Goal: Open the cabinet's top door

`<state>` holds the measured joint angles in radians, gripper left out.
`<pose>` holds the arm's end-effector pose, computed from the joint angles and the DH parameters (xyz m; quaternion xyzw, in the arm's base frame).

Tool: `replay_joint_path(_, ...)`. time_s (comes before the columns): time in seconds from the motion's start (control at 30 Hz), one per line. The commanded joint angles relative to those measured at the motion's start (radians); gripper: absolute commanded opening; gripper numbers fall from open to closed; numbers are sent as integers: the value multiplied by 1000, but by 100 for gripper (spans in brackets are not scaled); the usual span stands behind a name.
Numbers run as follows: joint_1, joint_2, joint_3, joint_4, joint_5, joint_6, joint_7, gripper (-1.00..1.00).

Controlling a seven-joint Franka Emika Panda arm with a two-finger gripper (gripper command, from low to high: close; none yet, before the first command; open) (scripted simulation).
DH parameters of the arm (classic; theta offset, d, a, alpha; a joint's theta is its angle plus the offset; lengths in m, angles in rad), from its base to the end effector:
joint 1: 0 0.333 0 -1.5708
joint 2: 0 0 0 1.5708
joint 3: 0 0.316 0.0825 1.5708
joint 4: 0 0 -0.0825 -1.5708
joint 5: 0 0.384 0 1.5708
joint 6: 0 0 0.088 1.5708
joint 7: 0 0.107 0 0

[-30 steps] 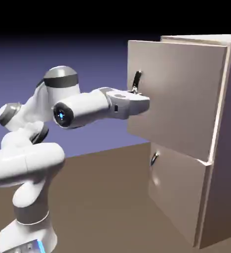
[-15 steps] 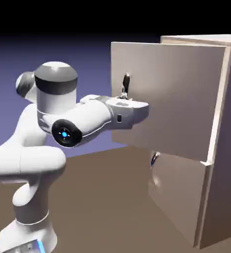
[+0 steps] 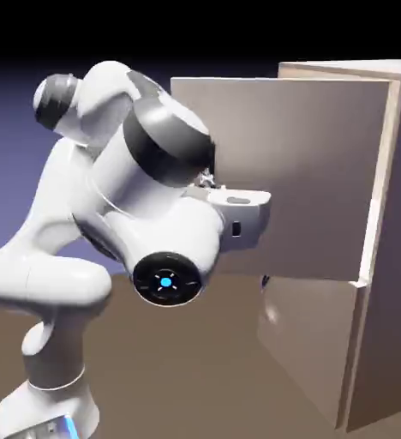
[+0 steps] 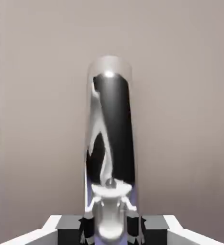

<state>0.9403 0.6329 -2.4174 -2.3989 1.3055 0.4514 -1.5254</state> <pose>0.2106 -0.2473 0.5239 -0.6991 -0.1053 -0.4200 0.5690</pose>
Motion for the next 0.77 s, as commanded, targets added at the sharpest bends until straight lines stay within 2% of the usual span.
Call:
replay_joint_path(0.0,-7,-36,15,29,-29,6,-17,-100)
replay_joint_path(0.3,-44,-362,158,274,-243,76,-64,-100)
replay_joint_path(0.73,50,-798,264,554,-441,168,84,-100)
